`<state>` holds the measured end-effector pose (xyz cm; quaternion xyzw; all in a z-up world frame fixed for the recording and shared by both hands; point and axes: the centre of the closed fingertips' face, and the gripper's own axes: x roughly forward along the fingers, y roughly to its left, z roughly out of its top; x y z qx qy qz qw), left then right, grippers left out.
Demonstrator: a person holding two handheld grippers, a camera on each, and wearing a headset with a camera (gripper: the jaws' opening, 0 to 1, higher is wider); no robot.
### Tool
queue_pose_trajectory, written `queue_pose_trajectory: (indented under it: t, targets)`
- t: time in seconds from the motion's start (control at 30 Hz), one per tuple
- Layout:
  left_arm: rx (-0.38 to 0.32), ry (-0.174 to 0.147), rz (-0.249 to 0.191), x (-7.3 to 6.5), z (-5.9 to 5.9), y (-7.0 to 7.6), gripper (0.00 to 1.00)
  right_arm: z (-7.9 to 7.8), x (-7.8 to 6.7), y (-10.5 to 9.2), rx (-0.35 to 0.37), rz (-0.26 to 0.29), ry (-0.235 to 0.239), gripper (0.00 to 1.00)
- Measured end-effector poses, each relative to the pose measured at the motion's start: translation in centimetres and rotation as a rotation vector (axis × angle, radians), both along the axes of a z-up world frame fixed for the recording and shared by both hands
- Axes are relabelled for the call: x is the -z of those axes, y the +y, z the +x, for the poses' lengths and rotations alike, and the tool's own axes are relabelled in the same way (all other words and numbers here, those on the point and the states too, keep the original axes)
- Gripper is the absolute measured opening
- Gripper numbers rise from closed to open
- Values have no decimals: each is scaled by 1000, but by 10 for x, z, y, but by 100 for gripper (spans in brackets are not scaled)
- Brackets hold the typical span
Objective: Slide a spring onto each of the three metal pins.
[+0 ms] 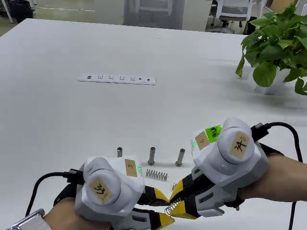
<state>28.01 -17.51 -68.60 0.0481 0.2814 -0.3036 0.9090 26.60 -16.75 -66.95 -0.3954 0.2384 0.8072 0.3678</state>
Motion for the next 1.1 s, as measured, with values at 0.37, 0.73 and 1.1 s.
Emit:
queue_pose_trajectory:
  t: [0.37,0.73,1.1]
  targets:
    - [-231,-64,-91,-12,-8,35,50,4,-3,0,-33,-5,-21,12]
    - [-430,-119,-76,-16,-17,65,81,10,-2,0,-80,-25,-57,12]
    - [-548,-109,-68,-8,-25,90,100,21,-3,7,-115,-40,-87,12]
